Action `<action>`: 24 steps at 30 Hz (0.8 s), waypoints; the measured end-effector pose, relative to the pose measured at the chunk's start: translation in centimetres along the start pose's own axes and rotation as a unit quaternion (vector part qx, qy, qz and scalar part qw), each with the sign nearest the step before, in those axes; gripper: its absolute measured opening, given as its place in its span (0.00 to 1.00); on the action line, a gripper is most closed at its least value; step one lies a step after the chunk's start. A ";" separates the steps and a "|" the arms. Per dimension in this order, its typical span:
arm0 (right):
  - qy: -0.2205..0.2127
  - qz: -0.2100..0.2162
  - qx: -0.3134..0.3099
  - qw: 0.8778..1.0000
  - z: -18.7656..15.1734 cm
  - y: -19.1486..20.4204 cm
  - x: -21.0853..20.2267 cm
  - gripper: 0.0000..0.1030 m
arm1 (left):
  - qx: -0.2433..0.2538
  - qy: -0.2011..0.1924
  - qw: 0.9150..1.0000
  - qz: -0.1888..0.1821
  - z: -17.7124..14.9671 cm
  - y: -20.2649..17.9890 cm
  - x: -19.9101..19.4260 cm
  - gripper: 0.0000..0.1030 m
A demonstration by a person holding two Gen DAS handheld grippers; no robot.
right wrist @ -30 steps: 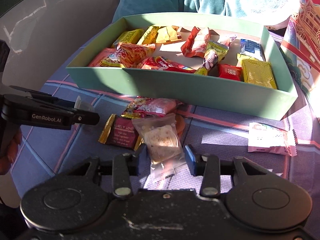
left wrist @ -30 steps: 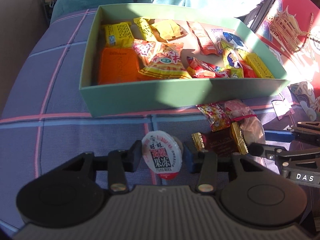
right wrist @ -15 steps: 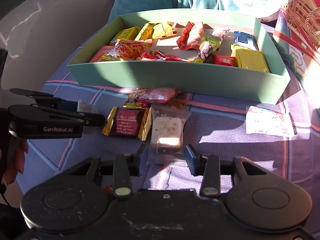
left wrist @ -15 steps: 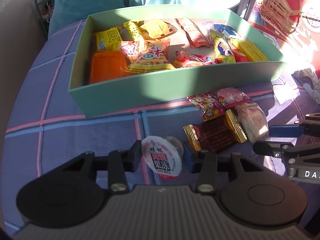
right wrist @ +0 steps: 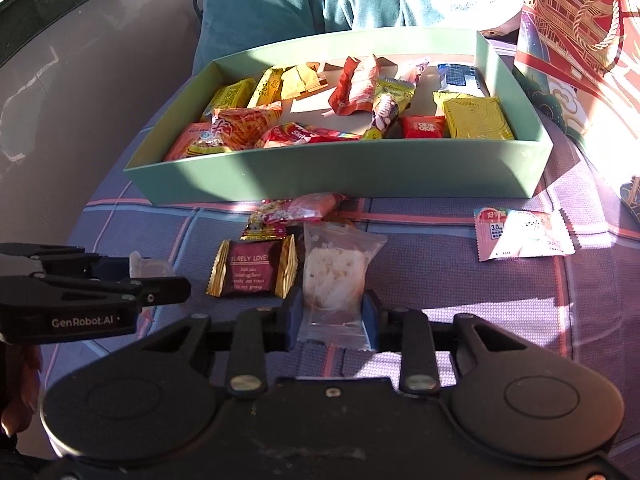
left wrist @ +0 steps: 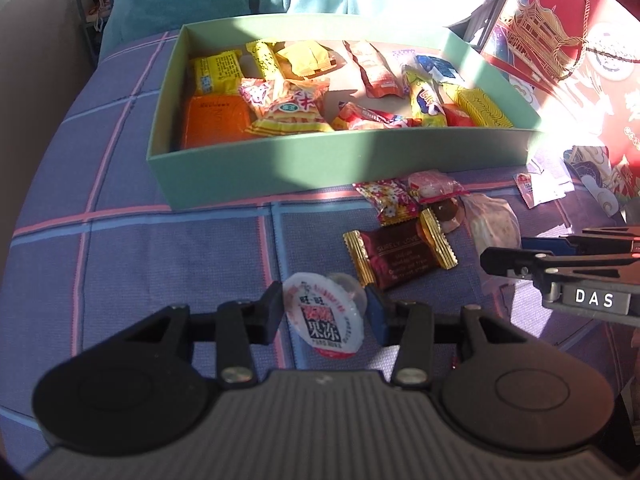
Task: Organize snacks
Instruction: 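Carry the jelly cup and cracker bag into the green box and open both grippers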
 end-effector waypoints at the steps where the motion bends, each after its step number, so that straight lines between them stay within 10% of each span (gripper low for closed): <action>1: -0.006 0.002 0.004 1.000 0.3 -0.2 -0.7 0.30 | 0.000 -0.004 1.000 -0.003 0.3 -0.1 -0.4 0.41; 11: -0.053 0.050 0.054 0.996 8.3 -0.2 -3.3 0.30 | 0.020 -0.063 0.998 -0.009 8.3 -0.5 -2.4 0.41; 24: -0.036 0.066 0.084 0.994 16.6 -0.1 3.1 0.30 | 0.026 -0.053 0.998 0.007 17.3 1.5 4.4 0.41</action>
Point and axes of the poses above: each gripper's, at about its wrist camera, not at the fingertips, and x roughly the way its jaws point, y to its left, z to its top, the point moved 8 cm from there along x, roughly the way its jaws point, and after that the axes turned 8 degrees about x, right-handed, at the moved point
